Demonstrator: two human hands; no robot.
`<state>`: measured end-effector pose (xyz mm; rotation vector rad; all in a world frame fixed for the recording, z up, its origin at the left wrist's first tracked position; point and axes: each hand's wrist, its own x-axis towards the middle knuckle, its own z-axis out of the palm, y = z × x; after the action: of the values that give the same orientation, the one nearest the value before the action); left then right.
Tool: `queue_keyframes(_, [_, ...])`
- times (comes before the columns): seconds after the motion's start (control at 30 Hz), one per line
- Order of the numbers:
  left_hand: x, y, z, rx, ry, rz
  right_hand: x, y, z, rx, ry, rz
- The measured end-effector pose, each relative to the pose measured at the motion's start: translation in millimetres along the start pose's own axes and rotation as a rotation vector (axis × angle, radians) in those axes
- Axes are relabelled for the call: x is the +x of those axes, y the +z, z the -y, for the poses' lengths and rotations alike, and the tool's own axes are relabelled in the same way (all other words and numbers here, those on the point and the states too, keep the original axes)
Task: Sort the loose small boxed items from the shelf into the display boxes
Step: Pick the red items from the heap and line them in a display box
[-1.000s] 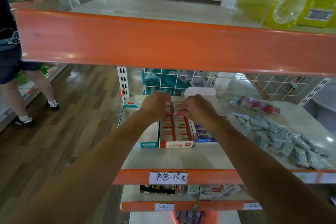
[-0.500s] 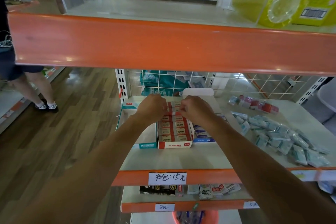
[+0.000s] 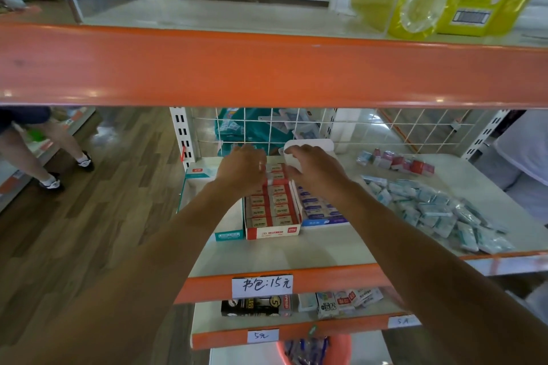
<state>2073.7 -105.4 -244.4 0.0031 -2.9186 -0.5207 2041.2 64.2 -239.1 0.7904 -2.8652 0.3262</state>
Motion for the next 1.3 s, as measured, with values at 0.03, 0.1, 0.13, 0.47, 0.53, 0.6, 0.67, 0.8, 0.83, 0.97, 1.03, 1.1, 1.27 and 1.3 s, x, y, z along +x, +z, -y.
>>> queue_keyframes(0.03, [2,0,-6,0.008,0.011,-0.022,-4,-4,-7,-0.034,0.008,-0.011])
queue_keyframes(0.1, [7,3,-22,0.027,0.045,-0.054,-13,-9,-23,-0.09,0.049,-0.029])
queue_keyframes(0.13, [9,4,-31,0.021,0.058,-0.062,-17,-10,-32,-0.106,0.075,-0.033])
queue_keyframes(0.47, [38,37,-144,0.101,0.182,-0.001,-56,-36,-135,-0.194,0.248,-0.015])
queue_keyframes(0.53, [44,42,-167,0.115,0.221,0.012,-63,-41,-159,-0.188,0.266,-0.02])
queue_keyframes(0.6, [49,48,-189,0.136,0.241,0.026,-71,-45,-181,-0.179,0.289,-0.006])
queue_keyframes(0.67, [54,56,-211,0.161,0.258,0.038,-80,-48,-203,-0.168,0.323,-0.009])
queue_keyframes(0.8, [63,76,-248,0.174,0.272,0.076,-95,-49,-244,-0.15,0.392,0.037])
queue_keyframes(0.83, [65,81,-256,0.169,0.277,0.075,-97,-49,-253,-0.14,0.412,0.055])
queue_keyframes(0.97, [73,102,-281,0.131,0.288,0.099,-100,-47,-286,-0.039,0.483,0.079])
queue_keyframes(1.03, [78,112,-292,0.131,0.292,0.124,-99,-44,-299,0.061,0.497,0.08])
queue_keyframes(1.1, [84,123,-303,0.146,0.304,0.14,-97,-42,-309,0.088,0.455,0.108])
queue_keyframes(1.27, [95,142,-322,0.146,0.356,0.181,-93,-33,-326,0.01,0.34,0.223])
queue_keyframes(1.3, [99,146,-325,0.147,0.349,0.197,-93,-32,-330,-0.017,0.331,0.237])
